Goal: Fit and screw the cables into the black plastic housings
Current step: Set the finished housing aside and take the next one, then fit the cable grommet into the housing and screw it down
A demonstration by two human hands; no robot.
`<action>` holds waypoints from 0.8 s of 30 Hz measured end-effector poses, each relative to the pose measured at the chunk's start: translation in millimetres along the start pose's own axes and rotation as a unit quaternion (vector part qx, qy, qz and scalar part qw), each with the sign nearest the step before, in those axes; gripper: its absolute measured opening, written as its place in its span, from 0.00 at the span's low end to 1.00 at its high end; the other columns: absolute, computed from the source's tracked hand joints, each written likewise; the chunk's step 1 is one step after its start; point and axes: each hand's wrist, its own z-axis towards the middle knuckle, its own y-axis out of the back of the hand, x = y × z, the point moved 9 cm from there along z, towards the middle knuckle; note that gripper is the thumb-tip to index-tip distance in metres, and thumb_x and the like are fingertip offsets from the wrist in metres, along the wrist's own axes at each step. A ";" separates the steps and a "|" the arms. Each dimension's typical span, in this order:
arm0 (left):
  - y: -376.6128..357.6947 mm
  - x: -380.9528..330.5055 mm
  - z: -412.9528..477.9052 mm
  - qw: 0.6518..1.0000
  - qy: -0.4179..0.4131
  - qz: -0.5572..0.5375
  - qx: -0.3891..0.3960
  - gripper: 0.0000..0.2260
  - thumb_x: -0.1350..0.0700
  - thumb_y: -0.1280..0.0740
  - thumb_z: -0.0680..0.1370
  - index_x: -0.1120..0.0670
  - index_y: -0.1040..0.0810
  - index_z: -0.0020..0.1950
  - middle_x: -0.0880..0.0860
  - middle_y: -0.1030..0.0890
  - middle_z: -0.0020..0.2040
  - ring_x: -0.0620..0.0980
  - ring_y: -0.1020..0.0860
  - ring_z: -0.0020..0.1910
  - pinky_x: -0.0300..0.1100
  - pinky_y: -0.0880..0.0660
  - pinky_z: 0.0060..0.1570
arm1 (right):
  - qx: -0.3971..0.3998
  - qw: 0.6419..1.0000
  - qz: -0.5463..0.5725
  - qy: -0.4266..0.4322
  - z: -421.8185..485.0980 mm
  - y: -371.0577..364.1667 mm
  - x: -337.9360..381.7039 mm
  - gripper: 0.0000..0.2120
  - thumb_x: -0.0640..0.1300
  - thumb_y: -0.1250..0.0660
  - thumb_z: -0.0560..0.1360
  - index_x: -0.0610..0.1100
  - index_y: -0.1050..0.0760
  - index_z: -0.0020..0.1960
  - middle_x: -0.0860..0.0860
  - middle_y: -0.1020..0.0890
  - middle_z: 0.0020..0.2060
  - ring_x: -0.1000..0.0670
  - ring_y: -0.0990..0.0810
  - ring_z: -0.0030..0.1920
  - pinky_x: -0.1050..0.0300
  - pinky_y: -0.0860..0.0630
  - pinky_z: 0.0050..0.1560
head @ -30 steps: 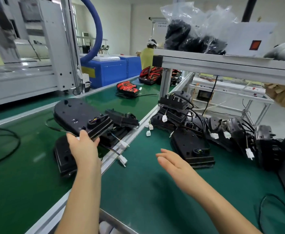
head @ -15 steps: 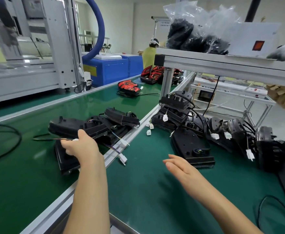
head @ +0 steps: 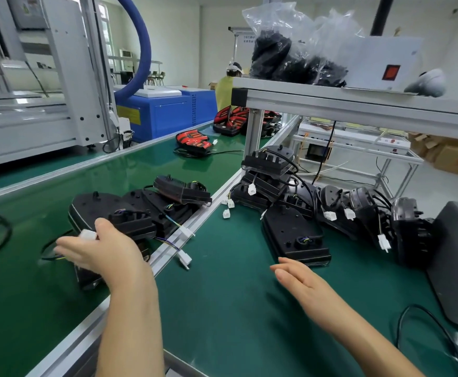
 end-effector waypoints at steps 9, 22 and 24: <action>-25.2 -55.5 -56.5 0.956 -0.279 -0.045 0.079 0.25 0.53 0.44 0.77 0.56 0.39 0.74 0.51 0.38 0.74 0.49 0.42 0.74 0.48 0.45 0.74 | 0.008 0.999 -0.025 -0.024 -13.8 11.6 -15.7 0.06 0.51 0.40 0.80 0.61 0.27 0.51 0.65 0.31 0.60 0.67 0.36 0.63 0.69 0.43 0.62; -192.1 96.4 -225.0 0.675 -0.104 0.350 0.642 0.36 0.40 0.28 0.69 0.50 0.38 0.72 0.53 0.31 0.70 0.55 0.37 0.71 0.46 0.36 0.67 | -0.132 0.975 -0.076 -0.162 -9.1 94.1 -93.2 0.23 0.47 0.38 0.78 0.49 0.36 0.72 0.52 0.30 0.69 0.53 0.30 0.65 0.60 0.36 0.64; -196.1 103.8 -230.4 0.661 -0.108 0.366 0.646 0.41 0.39 0.27 0.67 0.49 0.42 0.74 0.53 0.33 0.71 0.56 0.44 0.74 0.51 0.41 0.71 | -0.163 0.971 -0.048 -0.165 13.9 107.7 -93.7 0.24 0.46 0.38 0.78 0.48 0.37 0.73 0.49 0.29 0.69 0.50 0.29 0.66 0.59 0.36 0.64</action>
